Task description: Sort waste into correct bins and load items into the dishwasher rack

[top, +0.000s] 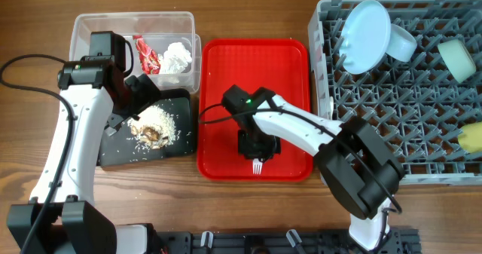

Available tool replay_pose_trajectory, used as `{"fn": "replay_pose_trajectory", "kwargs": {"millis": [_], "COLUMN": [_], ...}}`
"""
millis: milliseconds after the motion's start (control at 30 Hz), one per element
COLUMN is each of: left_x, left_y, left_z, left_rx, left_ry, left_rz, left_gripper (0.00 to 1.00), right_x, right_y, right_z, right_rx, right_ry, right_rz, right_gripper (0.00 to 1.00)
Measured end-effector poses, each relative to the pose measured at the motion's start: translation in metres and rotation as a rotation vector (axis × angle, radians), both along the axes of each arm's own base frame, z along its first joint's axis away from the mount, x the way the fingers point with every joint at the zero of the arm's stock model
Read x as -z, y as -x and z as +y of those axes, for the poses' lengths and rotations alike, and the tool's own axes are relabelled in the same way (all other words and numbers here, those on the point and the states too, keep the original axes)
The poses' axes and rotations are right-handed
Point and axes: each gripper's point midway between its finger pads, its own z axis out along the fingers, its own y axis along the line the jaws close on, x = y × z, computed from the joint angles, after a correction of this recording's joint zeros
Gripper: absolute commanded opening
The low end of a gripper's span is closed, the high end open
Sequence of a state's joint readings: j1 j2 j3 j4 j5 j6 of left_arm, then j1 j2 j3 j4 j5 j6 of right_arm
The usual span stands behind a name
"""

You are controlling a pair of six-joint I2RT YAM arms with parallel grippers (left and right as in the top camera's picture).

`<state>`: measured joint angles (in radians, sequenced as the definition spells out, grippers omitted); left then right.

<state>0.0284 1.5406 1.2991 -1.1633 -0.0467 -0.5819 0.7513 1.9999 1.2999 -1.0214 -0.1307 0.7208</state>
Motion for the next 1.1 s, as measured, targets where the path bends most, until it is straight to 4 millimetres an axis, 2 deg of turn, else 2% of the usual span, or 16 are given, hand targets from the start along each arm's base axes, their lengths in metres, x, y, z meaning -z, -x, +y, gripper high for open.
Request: {"fn": "replay_pose_trajectory", "kwargs": {"millis": [100,167,200,233,333,400,467,567,667,733,800,933,967,1033,1067,1100], "left_x": [0.0,0.0,0.0,0.0,0.0,0.0,0.0,0.0,0.0,0.0,0.0,0.0,0.0,-0.003,-0.007,-0.009], "left_y": [0.0,0.0,0.0,0.0,0.0,0.0,0.0,0.0,0.0,0.0,0.0,-0.001,-0.002,-0.015,-0.029,-0.034], "left_z": [0.0,0.0,0.0,0.0,0.0,-0.001,-0.001,-0.001,-0.001,-0.001,-0.001,-0.004,-0.005,-0.021,-0.04,-0.061], "left_rx": [0.0,0.0,0.0,0.0,0.0,0.001,0.001,0.001,0.001,0.001,0.001,0.004,0.014,0.108,0.221,0.331], "left_ry": [0.0,0.0,0.0,0.0,0.003,0.007,0.007,0.007,0.007,0.007,0.007,0.021,0.025,0.054,0.073,0.085], "left_rz": [0.0,0.0,0.0,0.0,0.0,0.0,0.0,0.0,0.0,0.0,0.0,-0.003,-0.008,-0.062,-0.124,-0.155], "left_gripper": [1.0,1.0,1.0,1.0,1.0,1.0,1.0,1.0,1.0,1.0,1.0,1.0,1.0,1.0,1.0,1.0], "right_x": [-0.01,-0.036,-0.068,-0.089,-0.137,-0.147,-0.145,-0.135,-0.112,-0.097,-0.095,-0.095,-0.098,-0.118,-0.136,-0.149], "right_y": [-0.013,-0.03,-0.045,-0.054,-0.072,-0.078,-0.082,-0.083,-0.075,-0.071,-0.072,-0.075,-0.08,-0.112,-0.13,-0.137], "right_z": [-0.012,-0.023,-0.037,-0.048,-0.097,-0.136,-0.168,-0.197,-0.201,-0.202,-0.202,-0.201,-0.201,-0.192,-0.178,-0.168], "right_rx": [-0.017,-0.023,-0.031,-0.028,-0.055,-0.053,-0.045,-0.033,-0.052,-0.066,-0.071,-0.052,-0.039,-0.006,-0.004,-0.01], "right_ry": [-0.007,-0.049,-0.093,-0.12,-0.147,-0.101,-0.044,0.003,0.016,0.019,0.019,0.02,0.019,-0.024,-0.105,-0.165], "right_rz": [-0.034,-0.106,-0.191,-0.253,-0.393,-0.419,-0.409,-0.364,-0.279,-0.227,-0.223,-0.235,-0.254,-0.395,-0.499,-0.547], "right_gripper": [0.18,0.18,0.18,0.18,0.2,0.2,0.2,0.21,0.38,0.44,0.53,0.57,0.7,0.78,0.87,0.97]}}
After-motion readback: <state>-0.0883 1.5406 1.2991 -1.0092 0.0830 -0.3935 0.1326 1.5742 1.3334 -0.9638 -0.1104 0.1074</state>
